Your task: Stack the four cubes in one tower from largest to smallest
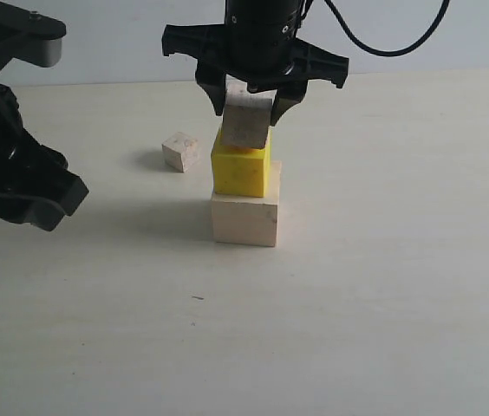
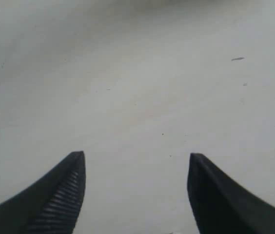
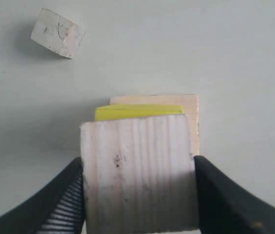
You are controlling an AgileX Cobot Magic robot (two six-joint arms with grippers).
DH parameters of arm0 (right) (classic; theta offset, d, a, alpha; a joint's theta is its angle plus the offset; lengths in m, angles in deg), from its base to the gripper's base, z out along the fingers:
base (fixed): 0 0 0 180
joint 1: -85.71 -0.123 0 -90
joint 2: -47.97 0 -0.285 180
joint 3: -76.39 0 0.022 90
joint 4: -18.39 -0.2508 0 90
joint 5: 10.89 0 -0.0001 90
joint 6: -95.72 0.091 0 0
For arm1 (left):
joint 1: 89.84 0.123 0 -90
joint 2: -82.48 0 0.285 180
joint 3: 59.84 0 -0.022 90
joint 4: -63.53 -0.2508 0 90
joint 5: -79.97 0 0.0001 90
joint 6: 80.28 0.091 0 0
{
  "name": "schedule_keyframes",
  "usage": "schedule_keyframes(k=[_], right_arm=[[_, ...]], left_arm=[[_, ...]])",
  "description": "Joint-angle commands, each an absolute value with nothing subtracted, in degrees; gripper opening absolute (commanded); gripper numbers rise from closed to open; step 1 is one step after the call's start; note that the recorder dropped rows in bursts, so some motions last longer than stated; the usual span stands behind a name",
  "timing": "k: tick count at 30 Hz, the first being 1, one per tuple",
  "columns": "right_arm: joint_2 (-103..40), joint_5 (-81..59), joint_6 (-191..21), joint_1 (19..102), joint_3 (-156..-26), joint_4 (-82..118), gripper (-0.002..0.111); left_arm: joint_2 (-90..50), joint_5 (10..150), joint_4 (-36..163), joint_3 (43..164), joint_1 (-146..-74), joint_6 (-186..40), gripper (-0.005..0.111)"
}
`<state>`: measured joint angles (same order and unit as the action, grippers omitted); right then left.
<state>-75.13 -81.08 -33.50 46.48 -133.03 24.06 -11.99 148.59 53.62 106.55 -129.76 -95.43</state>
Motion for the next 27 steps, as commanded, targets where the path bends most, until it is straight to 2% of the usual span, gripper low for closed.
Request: schedule_keyframes(k=[1,7,15,22,27], right_arm=[[-74.8,-80.9,-33.2,46.4,-133.5,24.4,0.024],[-74.8,-80.9,-33.2,46.4,-133.5,24.5,0.040],[-74.8,-80.9,-33.2,46.4,-133.5,24.5,0.049],[-74.8,-80.9,-33.2,46.4,-133.5,24.5,0.061],[-74.8,-80.9,-33.1,46.4,-133.5,23.1,0.064]], left_arm=[[-12.4,148.4,54.1,106.2,-129.8,-95.7,0.059],[-12.4,148.5,54.1,106.2,-129.8,-95.7,0.059],[-12.4,148.5,54.2,106.2,-129.8,-95.7,0.059],[-12.4,148.5,54.2,106.2,-129.8,-95.7,0.059],[-12.4,148.5,54.2,106.2,-129.8,-95.7,0.059]])
